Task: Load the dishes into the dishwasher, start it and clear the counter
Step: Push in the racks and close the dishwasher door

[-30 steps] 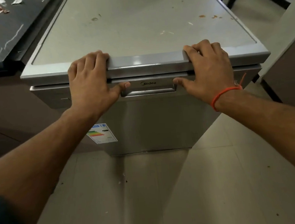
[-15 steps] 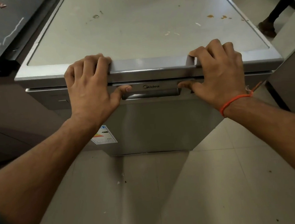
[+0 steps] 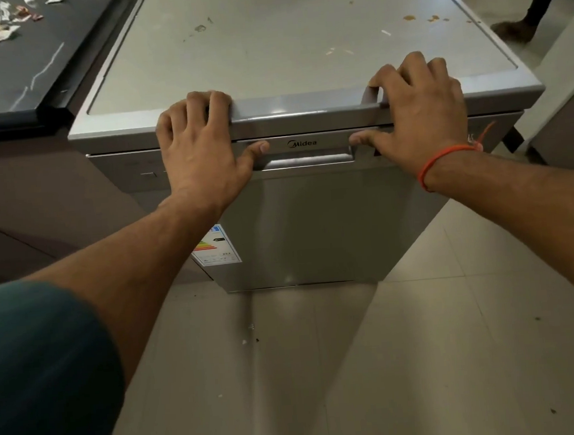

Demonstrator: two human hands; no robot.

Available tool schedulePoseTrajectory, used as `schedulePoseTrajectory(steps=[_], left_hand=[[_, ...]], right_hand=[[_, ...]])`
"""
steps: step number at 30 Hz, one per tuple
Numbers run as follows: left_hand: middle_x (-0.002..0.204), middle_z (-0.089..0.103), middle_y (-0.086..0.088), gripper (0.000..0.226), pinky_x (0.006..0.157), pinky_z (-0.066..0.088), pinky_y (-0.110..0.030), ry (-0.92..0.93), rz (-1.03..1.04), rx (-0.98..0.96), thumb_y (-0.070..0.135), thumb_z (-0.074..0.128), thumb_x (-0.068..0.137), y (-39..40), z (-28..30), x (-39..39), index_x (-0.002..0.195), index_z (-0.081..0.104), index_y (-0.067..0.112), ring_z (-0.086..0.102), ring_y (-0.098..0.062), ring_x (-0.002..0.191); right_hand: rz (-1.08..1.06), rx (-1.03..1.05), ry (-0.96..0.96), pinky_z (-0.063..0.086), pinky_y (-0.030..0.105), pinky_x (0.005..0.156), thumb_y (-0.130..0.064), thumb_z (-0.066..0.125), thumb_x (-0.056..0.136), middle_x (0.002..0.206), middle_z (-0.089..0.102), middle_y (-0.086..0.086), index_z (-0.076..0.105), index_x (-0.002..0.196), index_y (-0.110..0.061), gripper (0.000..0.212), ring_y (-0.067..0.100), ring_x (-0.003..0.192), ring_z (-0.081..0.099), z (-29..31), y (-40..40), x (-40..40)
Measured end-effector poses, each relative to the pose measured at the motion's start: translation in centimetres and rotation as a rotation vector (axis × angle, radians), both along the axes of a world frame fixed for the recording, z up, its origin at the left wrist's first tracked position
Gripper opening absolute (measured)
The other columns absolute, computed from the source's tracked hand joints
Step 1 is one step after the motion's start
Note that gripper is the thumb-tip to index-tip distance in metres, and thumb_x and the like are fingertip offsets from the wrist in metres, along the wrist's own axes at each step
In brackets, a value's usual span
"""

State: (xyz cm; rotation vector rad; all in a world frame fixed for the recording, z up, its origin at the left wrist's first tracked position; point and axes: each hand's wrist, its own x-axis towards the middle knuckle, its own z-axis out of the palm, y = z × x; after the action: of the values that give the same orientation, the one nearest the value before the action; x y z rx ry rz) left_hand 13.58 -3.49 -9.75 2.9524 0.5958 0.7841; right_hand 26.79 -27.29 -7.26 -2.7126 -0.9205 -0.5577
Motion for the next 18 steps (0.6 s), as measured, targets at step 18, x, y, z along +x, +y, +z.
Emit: schedulePoseTrajectory(steps=[18], left_hand=[[0.167, 0.005, -0.010, 0.111, 0.124, -0.007, -0.055, 0.209, -0.043, 0.024, 0.066, 0.062, 0.080, 0.1, -0.5, -0.9, 0.160, 0.002, 0.018, -0.002, -0.032, 0.156]], right_hand=[[-0.178, -0.228, -0.019, 0.010, 0.060, 0.121, -0.060, 0.064, 0.082, 0.158, 0.022, 0.021, 0.021, 0.153, -0.011, 0.097, 0.041, 0.148, 0.016, -2.4, 1.9, -2.3]])
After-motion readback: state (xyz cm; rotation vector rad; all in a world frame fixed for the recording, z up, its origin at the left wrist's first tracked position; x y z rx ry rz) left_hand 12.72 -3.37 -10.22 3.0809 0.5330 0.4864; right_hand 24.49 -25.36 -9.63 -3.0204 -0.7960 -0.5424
